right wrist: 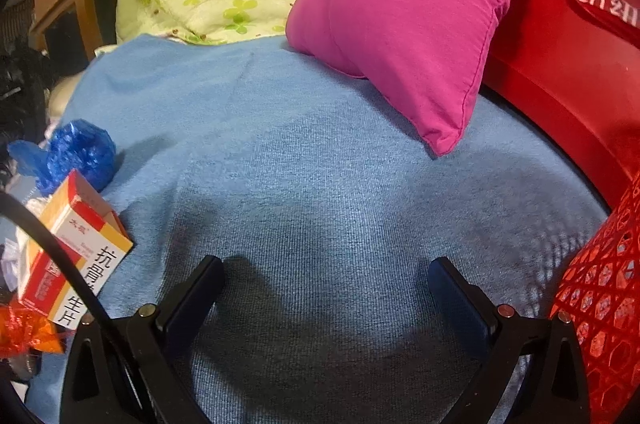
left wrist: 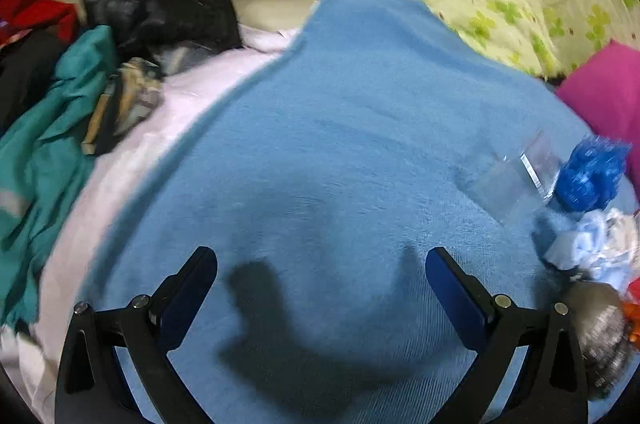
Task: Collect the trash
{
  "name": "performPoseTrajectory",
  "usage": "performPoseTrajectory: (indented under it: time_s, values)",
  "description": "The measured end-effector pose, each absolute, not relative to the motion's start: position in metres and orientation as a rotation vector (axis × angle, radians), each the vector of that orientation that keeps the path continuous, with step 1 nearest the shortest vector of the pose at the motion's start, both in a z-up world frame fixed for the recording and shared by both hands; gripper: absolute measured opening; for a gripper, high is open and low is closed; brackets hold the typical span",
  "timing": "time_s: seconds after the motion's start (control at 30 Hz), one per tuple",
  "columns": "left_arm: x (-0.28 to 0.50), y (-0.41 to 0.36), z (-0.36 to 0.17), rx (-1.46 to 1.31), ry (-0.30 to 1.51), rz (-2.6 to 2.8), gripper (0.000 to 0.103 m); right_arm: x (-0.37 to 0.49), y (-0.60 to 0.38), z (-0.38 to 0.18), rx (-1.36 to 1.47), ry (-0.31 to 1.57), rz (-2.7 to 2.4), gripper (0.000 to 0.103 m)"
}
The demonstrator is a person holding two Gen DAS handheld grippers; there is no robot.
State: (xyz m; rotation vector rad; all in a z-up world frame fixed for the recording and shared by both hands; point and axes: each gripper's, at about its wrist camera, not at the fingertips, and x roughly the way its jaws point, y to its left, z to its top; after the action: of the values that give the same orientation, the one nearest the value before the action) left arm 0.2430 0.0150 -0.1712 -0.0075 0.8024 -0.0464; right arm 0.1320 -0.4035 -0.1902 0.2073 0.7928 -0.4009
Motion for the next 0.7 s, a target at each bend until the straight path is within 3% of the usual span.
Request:
performPoseTrajectory:
  time_s: [0.3, 0.47, 0.7]
  values:
    - [0.153, 0.022, -0.125, 0.001, 0.735, -0.238, 0.103, 0.135, -0.402, -0.185, 0.258, 0.88, -0.44, 0.103]
    - [0.113, 0.018, -0.127, -0.103, 0.805, -0.361, 0.103, 0.137, -0.399, -0.172, 0.341, 0.953, -0.413, 0.103]
    - [0.079, -0.009, -0.127, -0.03, 0.818, -0.444, 0.103, 0.116, -0.374, -0.109, 0.424, 0.78, -0.216, 0.103]
